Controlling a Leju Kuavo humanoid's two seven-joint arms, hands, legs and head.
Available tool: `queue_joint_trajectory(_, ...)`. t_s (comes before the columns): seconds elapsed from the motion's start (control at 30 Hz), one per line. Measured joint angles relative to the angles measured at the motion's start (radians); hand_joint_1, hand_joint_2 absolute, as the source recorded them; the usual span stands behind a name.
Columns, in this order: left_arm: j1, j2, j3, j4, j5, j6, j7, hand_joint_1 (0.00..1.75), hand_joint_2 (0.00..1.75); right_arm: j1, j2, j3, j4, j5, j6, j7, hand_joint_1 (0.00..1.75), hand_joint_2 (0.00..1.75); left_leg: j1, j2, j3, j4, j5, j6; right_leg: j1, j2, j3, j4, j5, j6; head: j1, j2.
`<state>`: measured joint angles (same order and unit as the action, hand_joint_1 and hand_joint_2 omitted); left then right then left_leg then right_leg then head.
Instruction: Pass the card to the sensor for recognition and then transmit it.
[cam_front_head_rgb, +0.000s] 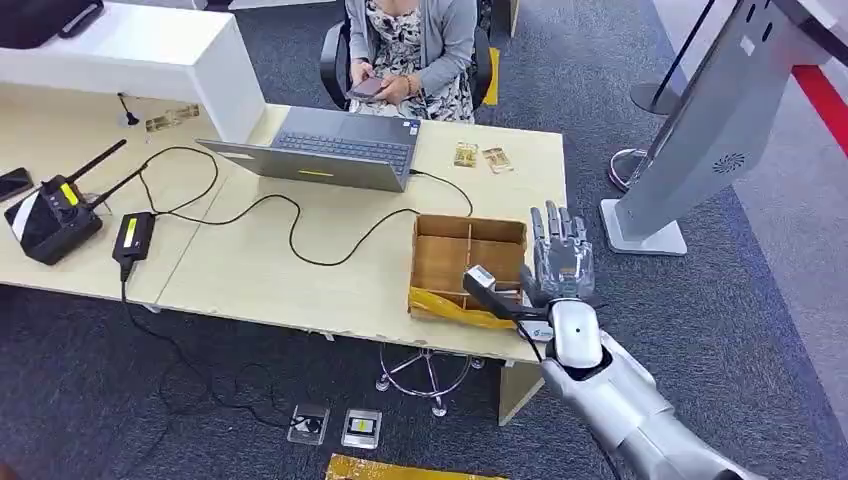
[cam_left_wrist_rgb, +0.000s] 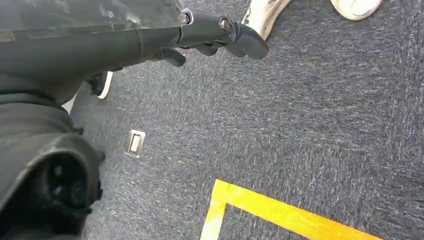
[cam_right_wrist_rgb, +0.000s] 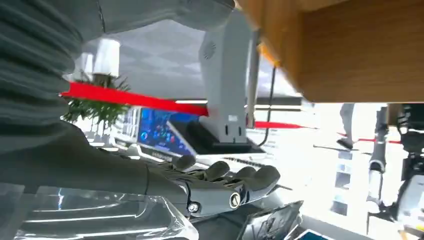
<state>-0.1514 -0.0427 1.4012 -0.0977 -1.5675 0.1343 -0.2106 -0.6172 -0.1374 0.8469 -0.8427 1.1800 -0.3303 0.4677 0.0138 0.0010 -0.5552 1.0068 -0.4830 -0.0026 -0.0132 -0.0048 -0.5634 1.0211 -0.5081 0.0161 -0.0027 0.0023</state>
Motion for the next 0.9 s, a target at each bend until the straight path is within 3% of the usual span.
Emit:
queue_joint_trajectory(0.17,-0.001,0.005,0.0,0.0,0.0,-0.002,-0.002,0.0,0.0,-0.03,-0.069,-0.018,-0.085,0.03,0.073,0.014,0.0,1.75,0.0,0.0,0.0,0.0,0.0,0.0,0.0,0.0,-0.001,0.0,0.0,0.0,0.0,0.0)
queue_joint_trajectory(0.4,-0.001,0.007,0.0,0.0,0.004,0.001,-0.003,0.0,0.0,-0.083,-0.141,-0.031,-0.18,0.05,0.112,0.007,0.0,1.75,0.0,0.0,-0.001,0.0,0.0,0.0,0.001,0.0,-0.001,0.0,0.0,0.0,0.0,0.0)
queue_joint_trajectory(0.67,0.0,0.007,0.0,0.0,0.022,0.006,-0.003,0.0,0.0,-0.099,-0.156,-0.03,-0.245,-0.015,0.086,-0.041,0.0,1.75,0.0,0.0,-0.001,0.0,0.0,0.0,0.001,0.0,-0.001,0.0,0.0,0.0,0.0,0.0)
queue_joint_trajectory(0.9,0.0,0.007,0.002,0.0,0.034,0.007,-0.003,0.0,0.0,-0.042,-0.157,-0.012,-0.367,-0.112,0.117,-0.053,0.0,1.75,0.001,0.0,-0.001,0.0,0.0,0.0,0.001,0.0,-0.001,0.0,-0.001,0.0,0.0,0.0)
